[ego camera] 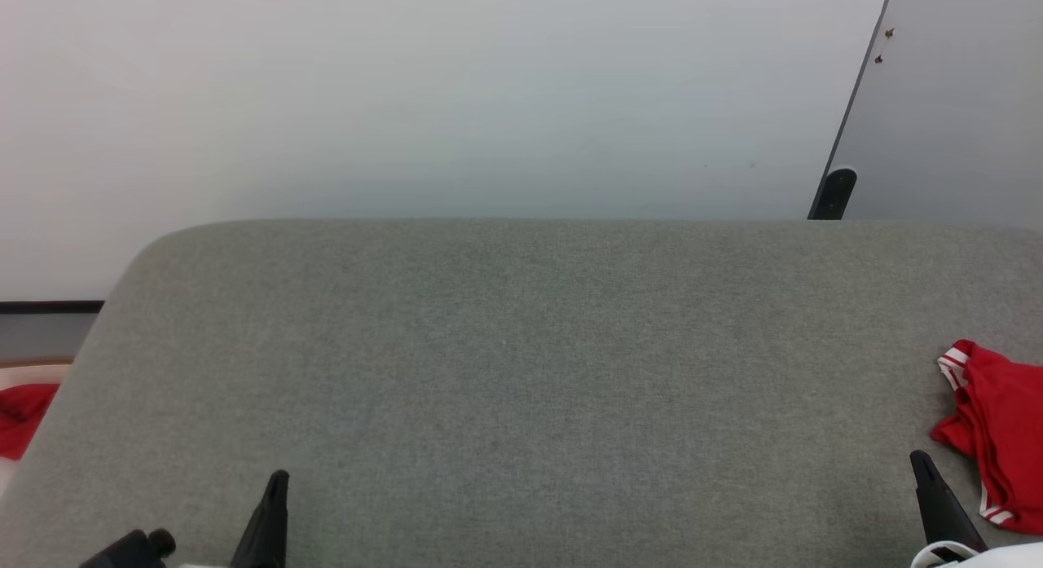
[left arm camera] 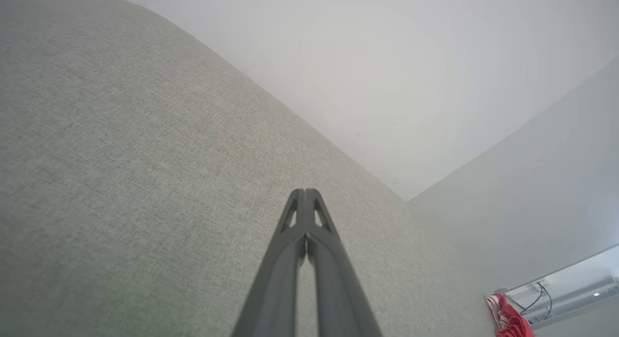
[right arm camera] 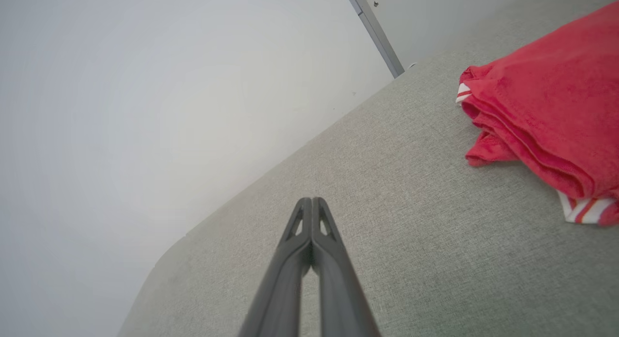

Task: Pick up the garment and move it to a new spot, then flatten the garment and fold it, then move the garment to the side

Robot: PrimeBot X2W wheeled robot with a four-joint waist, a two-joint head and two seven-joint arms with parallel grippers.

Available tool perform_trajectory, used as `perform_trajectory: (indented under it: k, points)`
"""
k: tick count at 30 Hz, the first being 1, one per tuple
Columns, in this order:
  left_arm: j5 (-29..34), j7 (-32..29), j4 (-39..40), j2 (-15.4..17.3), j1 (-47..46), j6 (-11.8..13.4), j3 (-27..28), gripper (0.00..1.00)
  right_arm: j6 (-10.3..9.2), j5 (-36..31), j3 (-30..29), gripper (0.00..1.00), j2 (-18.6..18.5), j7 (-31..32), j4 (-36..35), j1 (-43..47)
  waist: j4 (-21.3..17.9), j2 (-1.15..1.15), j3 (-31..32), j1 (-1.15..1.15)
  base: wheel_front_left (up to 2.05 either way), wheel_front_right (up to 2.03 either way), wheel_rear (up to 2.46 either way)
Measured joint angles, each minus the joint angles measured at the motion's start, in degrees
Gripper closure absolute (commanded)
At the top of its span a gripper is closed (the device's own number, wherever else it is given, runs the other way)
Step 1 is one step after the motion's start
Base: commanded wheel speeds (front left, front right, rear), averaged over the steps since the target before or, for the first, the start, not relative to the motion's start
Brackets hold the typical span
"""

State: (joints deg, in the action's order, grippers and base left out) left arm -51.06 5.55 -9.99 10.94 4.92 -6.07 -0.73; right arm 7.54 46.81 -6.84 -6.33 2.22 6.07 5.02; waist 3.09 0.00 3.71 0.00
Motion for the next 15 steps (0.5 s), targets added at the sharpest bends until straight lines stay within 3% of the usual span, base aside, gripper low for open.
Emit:
perform_trajectory:
  k: [15]
  points:
    - [-9.2,-2.8,-0.8,-1.8,-2.5,-0.3,1.6,1.0,0.0,10.2,0.0,1.0,0.8,0.9,1.7,-2.4,-0.5,0.0,-0.6,0.0,0.0,0.0,0.0]
